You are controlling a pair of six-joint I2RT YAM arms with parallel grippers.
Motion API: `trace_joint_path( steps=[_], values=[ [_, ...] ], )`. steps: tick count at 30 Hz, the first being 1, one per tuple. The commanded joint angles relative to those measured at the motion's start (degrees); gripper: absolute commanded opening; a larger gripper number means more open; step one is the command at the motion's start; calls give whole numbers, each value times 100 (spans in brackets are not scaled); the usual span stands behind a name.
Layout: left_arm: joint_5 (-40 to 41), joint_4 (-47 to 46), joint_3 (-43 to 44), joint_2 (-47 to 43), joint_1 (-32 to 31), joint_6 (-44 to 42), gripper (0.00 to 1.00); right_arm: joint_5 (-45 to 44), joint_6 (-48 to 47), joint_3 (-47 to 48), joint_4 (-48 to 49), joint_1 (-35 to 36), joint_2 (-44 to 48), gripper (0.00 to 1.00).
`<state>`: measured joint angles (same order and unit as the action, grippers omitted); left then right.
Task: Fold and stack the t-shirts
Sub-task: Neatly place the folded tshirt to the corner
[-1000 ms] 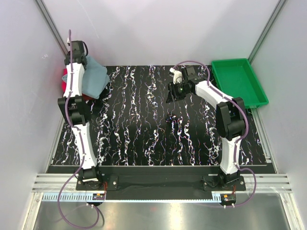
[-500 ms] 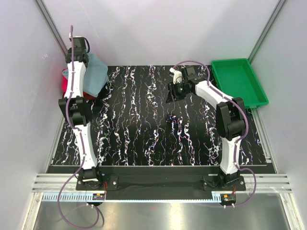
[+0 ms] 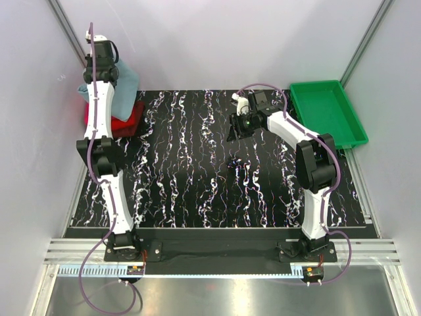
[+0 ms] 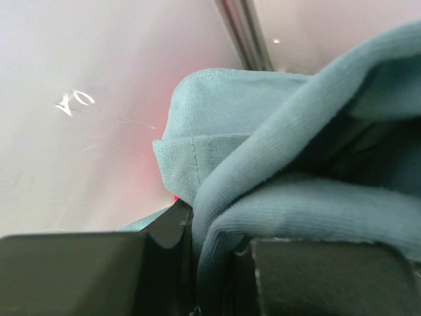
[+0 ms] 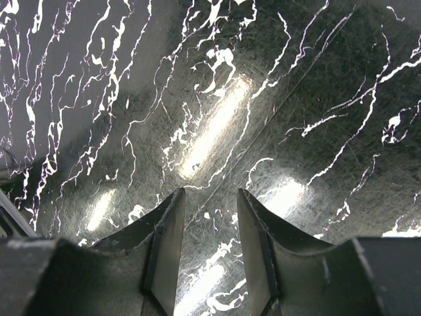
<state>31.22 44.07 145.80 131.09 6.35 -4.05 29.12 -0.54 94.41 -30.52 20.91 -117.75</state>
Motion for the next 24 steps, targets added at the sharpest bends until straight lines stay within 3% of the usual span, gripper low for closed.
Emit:
trace_joint_path(
  steps=[1, 18, 20, 21, 22, 23, 24],
  values=[
    [463, -619, 115, -146, 165, -165, 0, -21, -17, -89, 222, 80, 349, 45],
    [797, -839, -306, 795, 657, -544, 0, -74, -78, -54, 178, 80, 288, 45],
    [824, -883, -332, 883, 666, -613, 4, -74, -104, -72, 170, 89, 288, 45],
    [876, -927, -341, 918, 666, -631, 10, -74, -122, -98, 161, 80, 314, 45],
    [903, -953, -350, 953, 666, -658, 22, -82, -122, -124, 169, 80, 332, 45],
    [947, -971, -341, 962, 666, -684, 63, -82, -131, -142, 161, 80, 341, 45],
    [1017, -1014, -341, 989, 666, -710, 72, -91, -140, -168, 152, 80, 367, 45]
  ],
)
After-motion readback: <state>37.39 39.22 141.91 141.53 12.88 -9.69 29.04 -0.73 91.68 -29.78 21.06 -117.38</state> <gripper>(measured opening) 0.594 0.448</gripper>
